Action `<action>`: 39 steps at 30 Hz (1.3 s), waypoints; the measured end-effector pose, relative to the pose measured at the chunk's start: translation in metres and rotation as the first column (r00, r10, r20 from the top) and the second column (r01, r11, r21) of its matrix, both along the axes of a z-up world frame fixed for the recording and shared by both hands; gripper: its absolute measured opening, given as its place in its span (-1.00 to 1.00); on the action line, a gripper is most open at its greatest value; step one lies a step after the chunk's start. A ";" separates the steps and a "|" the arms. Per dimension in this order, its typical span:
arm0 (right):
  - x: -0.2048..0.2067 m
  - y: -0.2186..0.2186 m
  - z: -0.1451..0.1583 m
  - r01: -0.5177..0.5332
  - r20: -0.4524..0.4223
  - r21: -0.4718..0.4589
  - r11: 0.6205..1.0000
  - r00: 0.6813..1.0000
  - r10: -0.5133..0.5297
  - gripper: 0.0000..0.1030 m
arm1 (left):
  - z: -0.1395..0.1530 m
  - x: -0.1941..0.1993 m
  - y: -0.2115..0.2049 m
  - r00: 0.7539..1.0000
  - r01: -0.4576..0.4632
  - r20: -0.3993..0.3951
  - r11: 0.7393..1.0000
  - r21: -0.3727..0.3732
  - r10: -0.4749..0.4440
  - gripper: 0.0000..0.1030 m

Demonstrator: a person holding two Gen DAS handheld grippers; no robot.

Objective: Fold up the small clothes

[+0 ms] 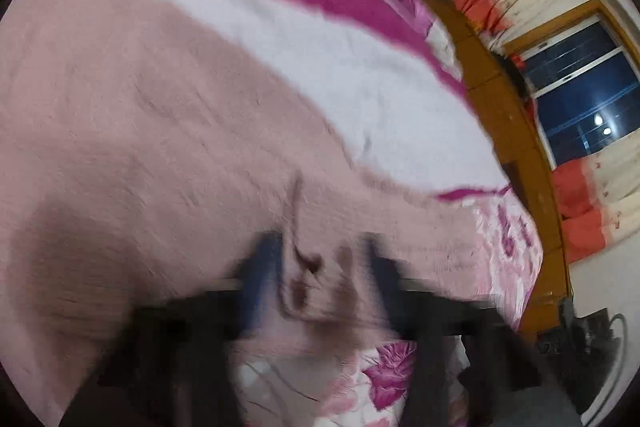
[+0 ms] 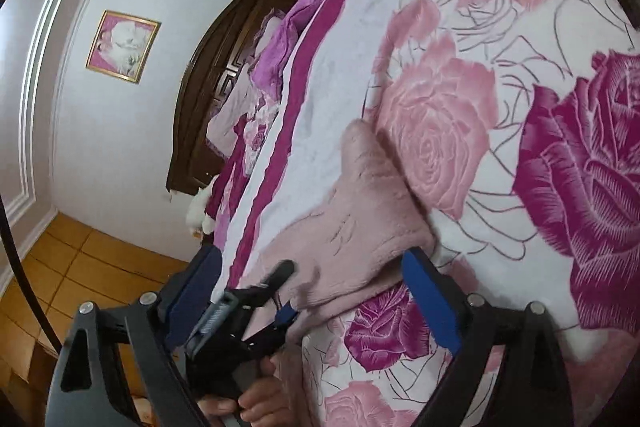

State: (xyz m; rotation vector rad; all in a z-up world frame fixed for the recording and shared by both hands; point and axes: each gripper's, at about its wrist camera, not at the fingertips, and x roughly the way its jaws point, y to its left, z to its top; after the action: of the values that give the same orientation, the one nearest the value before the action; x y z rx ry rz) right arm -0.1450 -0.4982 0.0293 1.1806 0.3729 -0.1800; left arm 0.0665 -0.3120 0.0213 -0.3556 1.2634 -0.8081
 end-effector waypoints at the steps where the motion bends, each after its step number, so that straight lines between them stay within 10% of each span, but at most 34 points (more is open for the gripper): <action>1: 0.000 0.000 0.001 0.006 -0.002 -0.002 1.000 1.000 -0.006 0.84 | -0.003 -0.002 -0.005 1.000 -0.007 -0.023 0.999 0.033 0.008 -1.00; 9: -0.014 -0.018 0.004 0.070 0.046 0.034 0.997 0.996 -0.072 0.84 | 0.061 -0.001 0.050 0.987 -0.078 0.137 0.997 -0.026 0.081 -1.00; 19: 0.061 0.022 0.003 -0.266 -0.136 -0.014 0.964 0.956 0.262 0.84 | 0.144 0.050 0.243 0.896 -0.283 0.349 0.959 -0.030 0.275 -1.00; 30: 0.121 0.086 -0.010 -0.408 -0.352 -0.091 0.909 0.867 0.354 0.80 | 0.097 0.080 0.379 0.839 -0.470 0.355 0.878 0.093 0.412 -1.00; 36: 0.101 0.130 0.004 -0.474 -0.474 -0.214 0.854 0.815 0.334 0.81 | 0.032 0.089 0.421 0.837 -0.543 0.295 0.767 0.342 0.461 -1.00; 39: 0.067 0.161 0.007 -0.530 -0.534 -0.254 0.809 0.774 0.340 0.80 | 0.029 0.048 0.459 0.856 -0.507 0.244 0.832 0.227 0.455 -0.97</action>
State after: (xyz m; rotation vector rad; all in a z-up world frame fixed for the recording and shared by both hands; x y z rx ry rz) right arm -0.0776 -0.3372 0.0365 0.6048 0.9916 -0.1118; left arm 0.1144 0.1475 0.0502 -0.3407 1.0341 -0.2099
